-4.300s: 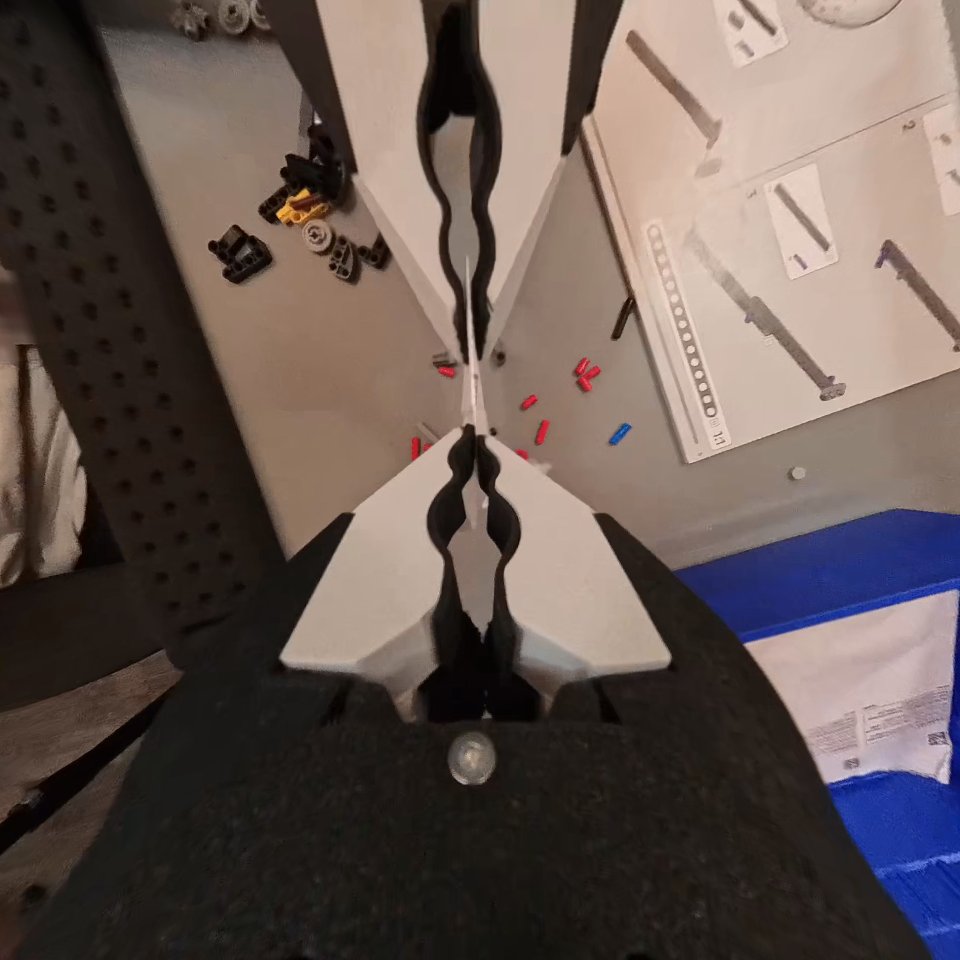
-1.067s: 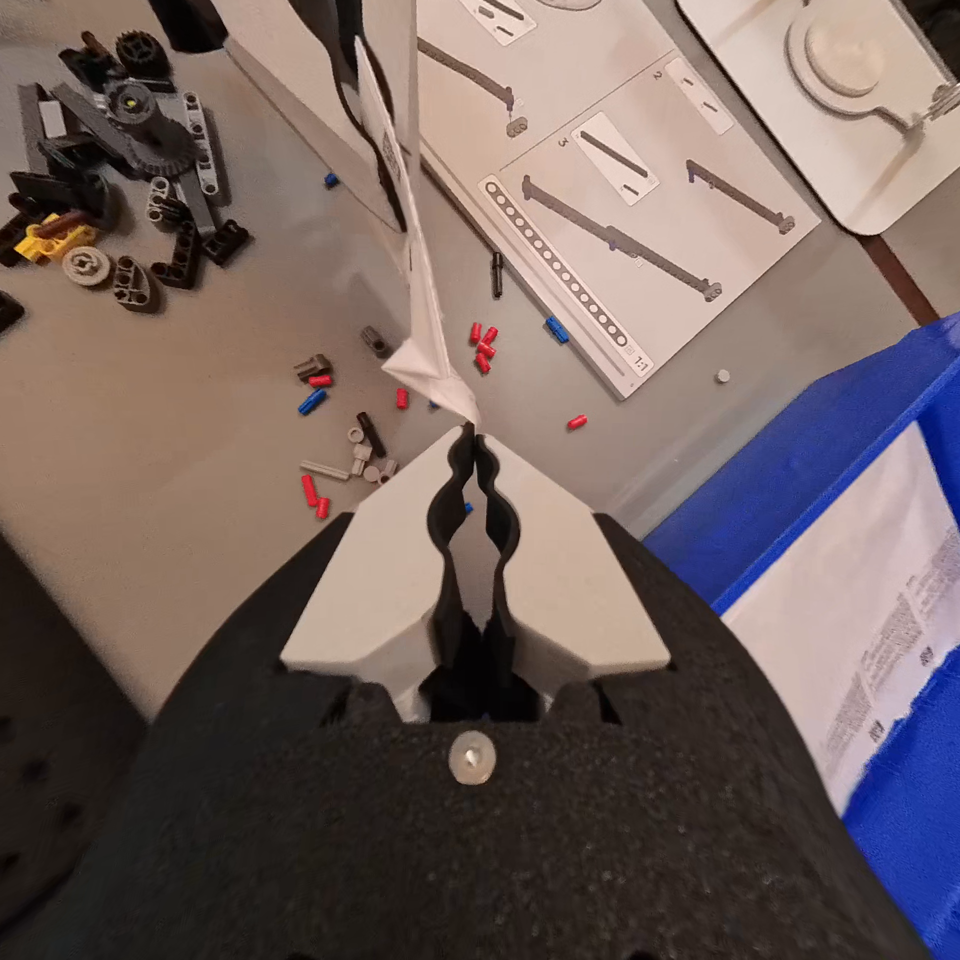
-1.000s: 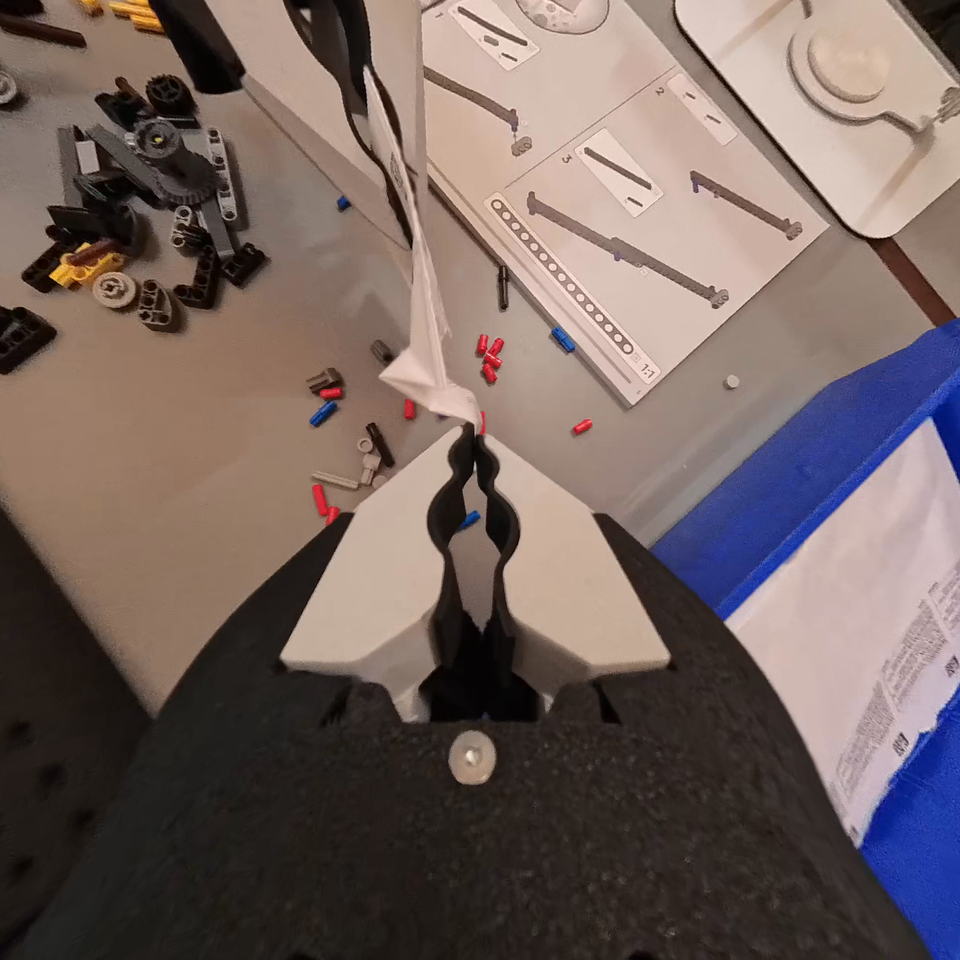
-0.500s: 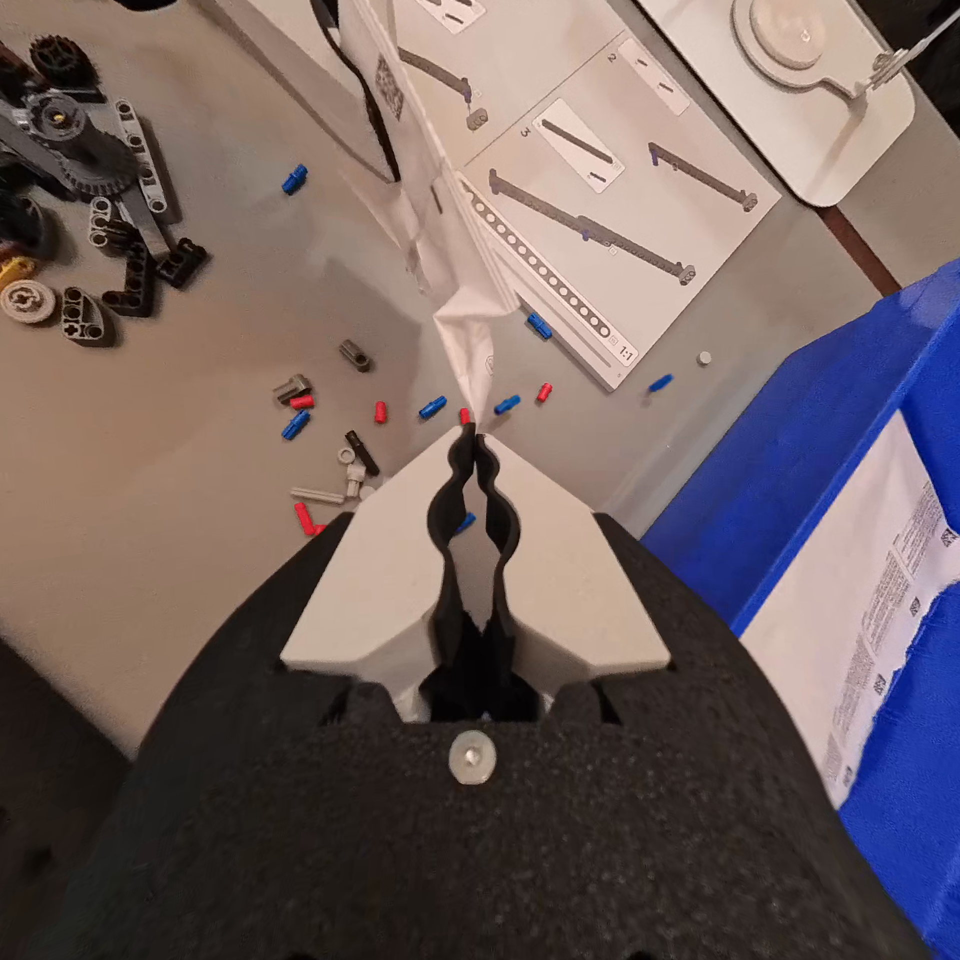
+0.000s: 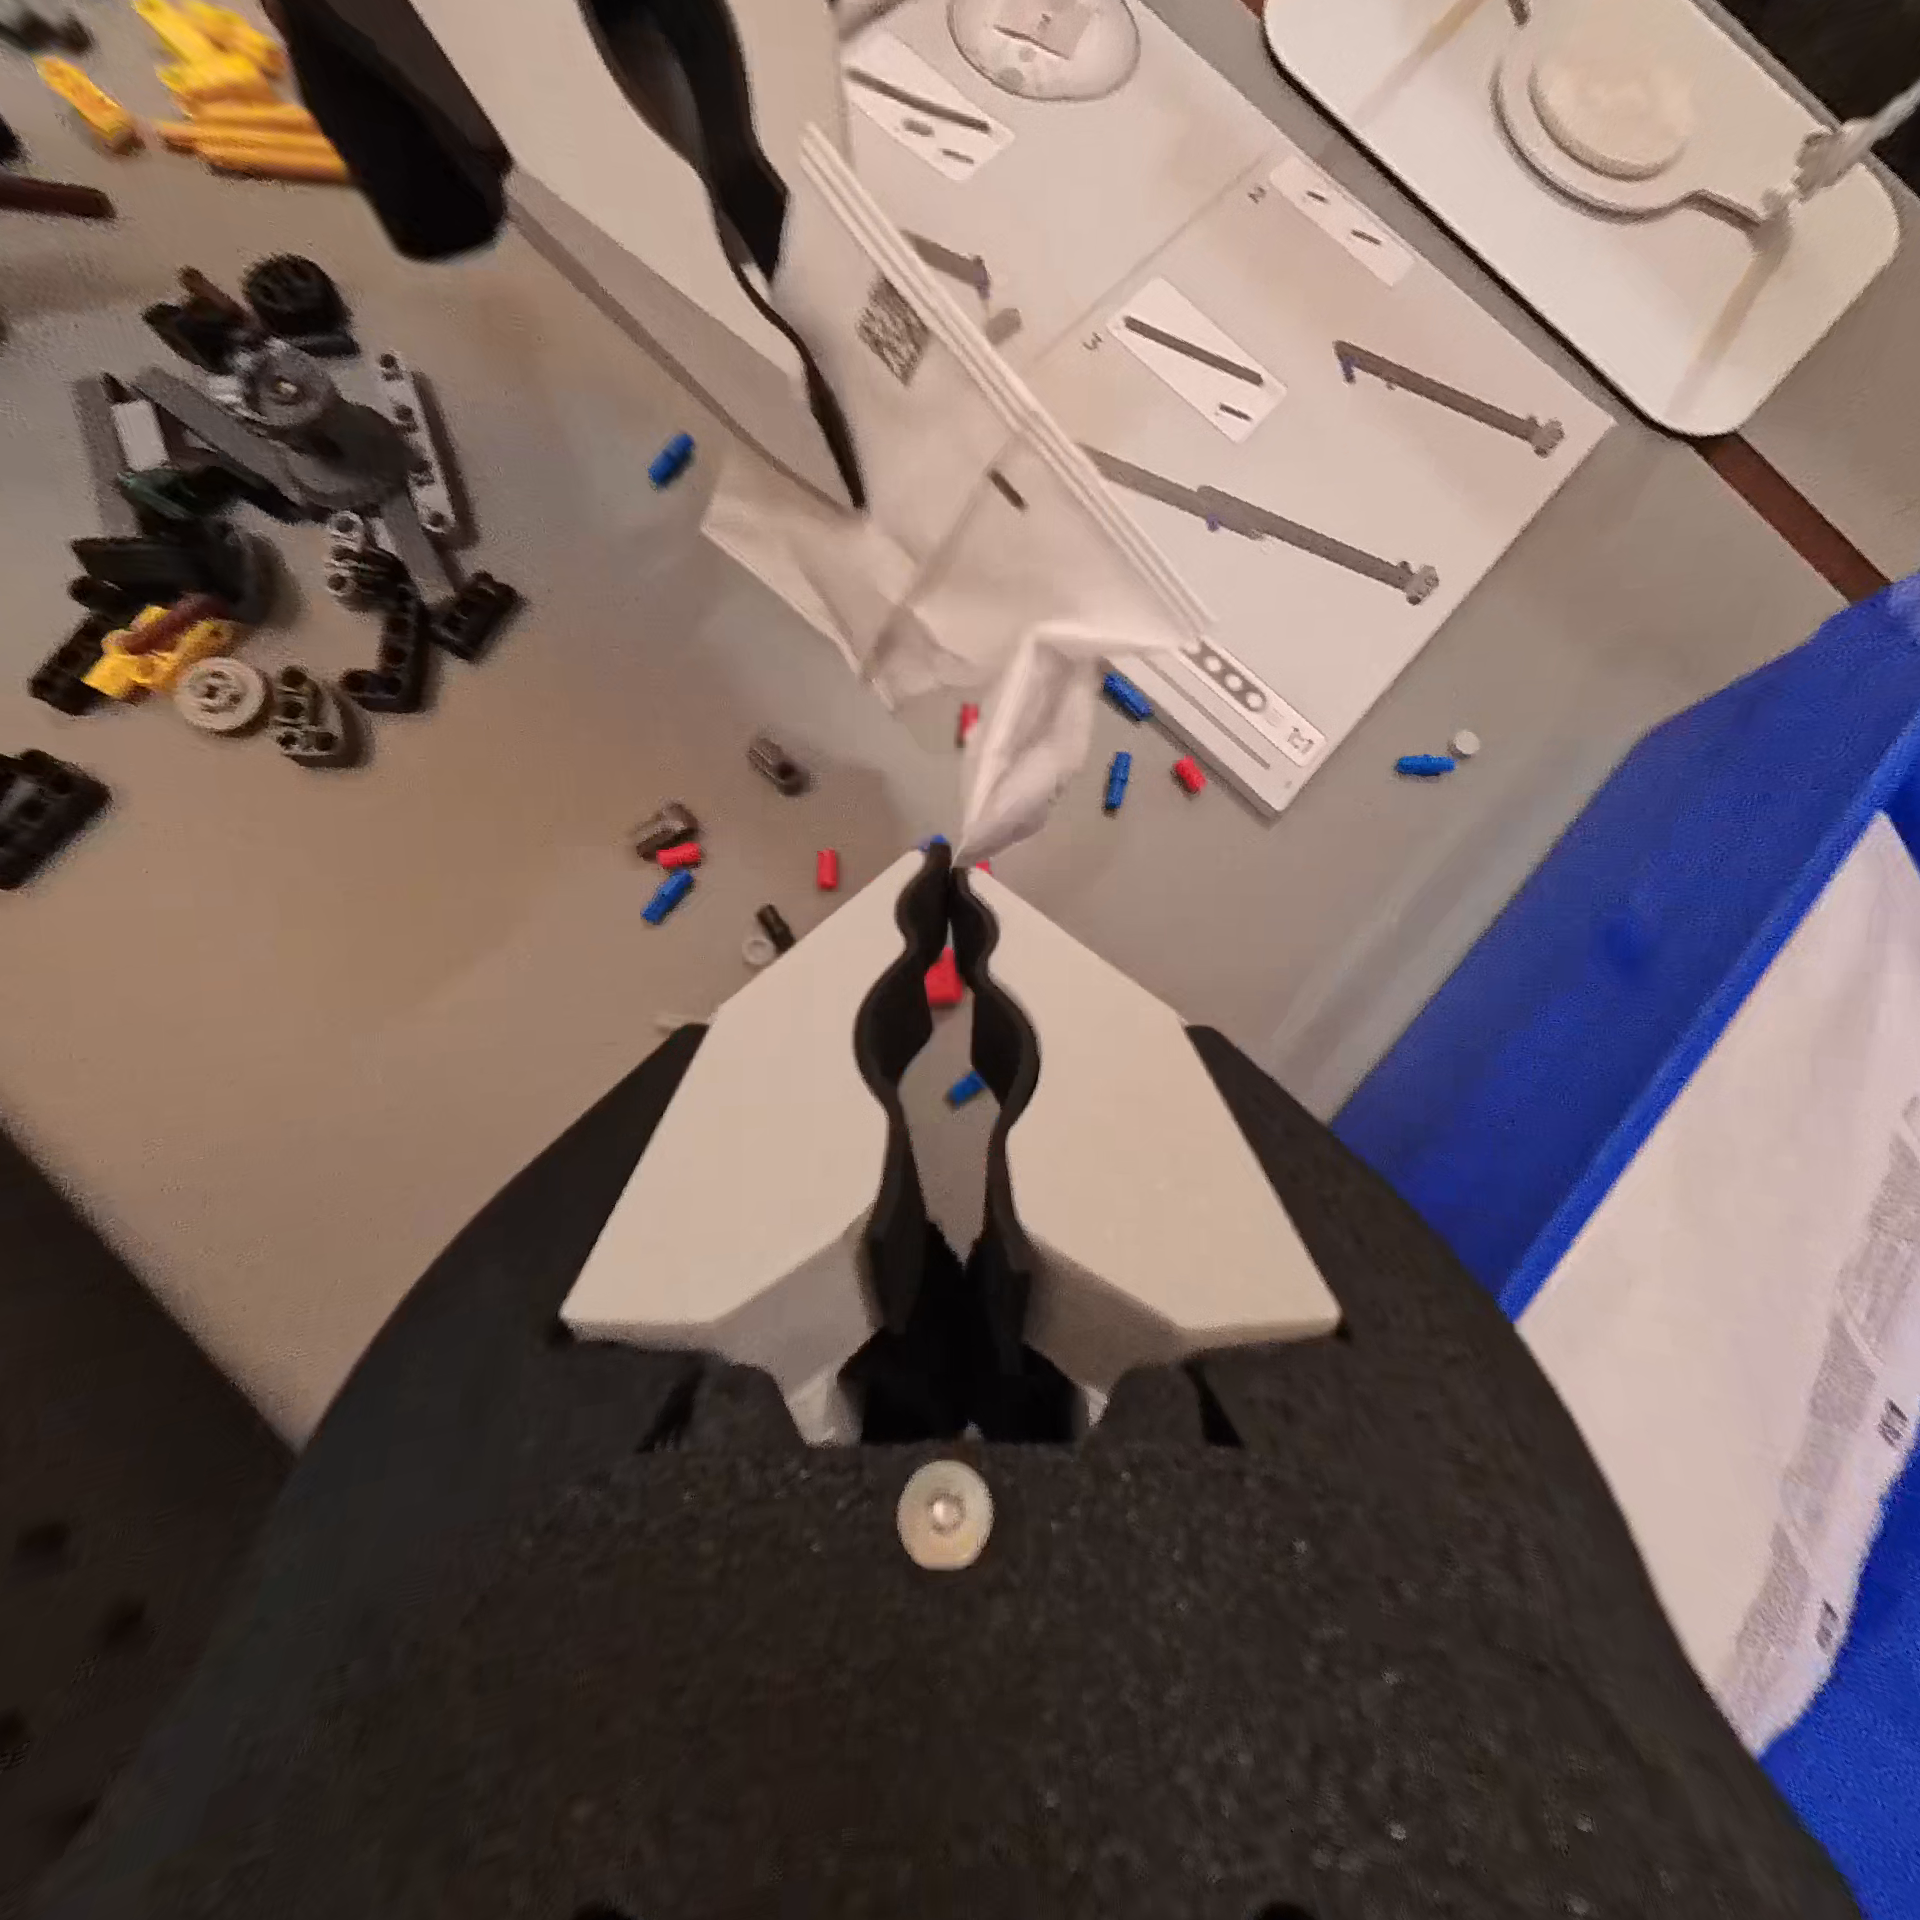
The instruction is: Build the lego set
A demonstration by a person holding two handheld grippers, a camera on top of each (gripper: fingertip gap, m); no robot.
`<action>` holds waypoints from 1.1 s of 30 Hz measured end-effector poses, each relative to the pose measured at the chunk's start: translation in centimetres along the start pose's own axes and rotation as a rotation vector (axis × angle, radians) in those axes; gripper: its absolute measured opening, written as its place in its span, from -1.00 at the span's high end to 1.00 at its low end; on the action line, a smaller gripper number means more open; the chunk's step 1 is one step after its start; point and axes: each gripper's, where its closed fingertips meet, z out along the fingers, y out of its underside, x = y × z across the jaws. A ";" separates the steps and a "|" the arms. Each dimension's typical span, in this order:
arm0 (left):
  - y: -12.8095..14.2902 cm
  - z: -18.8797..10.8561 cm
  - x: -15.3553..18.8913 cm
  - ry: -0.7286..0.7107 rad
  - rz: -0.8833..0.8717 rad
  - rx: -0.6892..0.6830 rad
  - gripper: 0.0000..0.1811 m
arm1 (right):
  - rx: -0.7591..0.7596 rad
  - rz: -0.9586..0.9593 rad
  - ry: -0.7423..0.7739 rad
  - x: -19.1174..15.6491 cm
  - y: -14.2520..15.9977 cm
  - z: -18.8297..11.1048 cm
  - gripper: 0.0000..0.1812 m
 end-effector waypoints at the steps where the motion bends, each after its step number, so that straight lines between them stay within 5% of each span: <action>1: 0.3 -0.5 -0.4 -0.009 -0.014 -0.001 1.00 | 0.000 0.025 0.010 0.8 0.5 -0.4 1.00; 3: 0.0 -1.8 -0.7 0.040 -0.079 0.070 1.00 | 0.107 0.124 -0.060 1.1 0.1 -1.8 1.00; 10: -2.2 -1.9 0.8 0.163 -0.157 0.198 1.00 | 0.112 0.097 -0.029 1.3 -0.8 -2.1 1.00; 13: -3.0 -4.2 0.5 0.261 -0.261 0.349 1.00 | 0.319 0.249 -0.212 1.0 -2.3 -4.5 1.00; 18: -5.0 -5.9 1.8 0.410 -0.305 0.459 1.00 | 0.394 0.379 -0.436 -0.7 -2.9 -4.8 1.00; 19: -5.2 -6.2 1.8 0.420 -0.317 0.478 1.00 | 0.393 0.376 -0.483 -1.3 -2.9 -4.9 0.94; 21: -5.4 -6.6 2.0 0.445 -0.325 0.505 1.00 | 0.385 0.374 -0.504 -1.4 -2.8 -5.0 0.50; 23: -5.3 -6.7 2.3 0.448 -0.315 0.498 1.00 | 0.470 0.391 -0.603 -2.0 -4.4 -6.3 0.35; 26: -5.6 -6.8 2.9 0.473 -0.295 0.504 1.00 | 0.542 0.404 -0.670 -2.3 -6.6 -6.5 0.39; 30: -5.6 -6.3 3.7 0.505 -0.282 0.490 1.00 | 0.540 0.384 -0.682 -2.7 -7.6 -5.3 0.82; 33: -5.1 -5.9 3.6 0.494 -0.293 0.473 1.00 | 0.524 0.348 -0.611 -2.6 -7.3 -4.7 0.92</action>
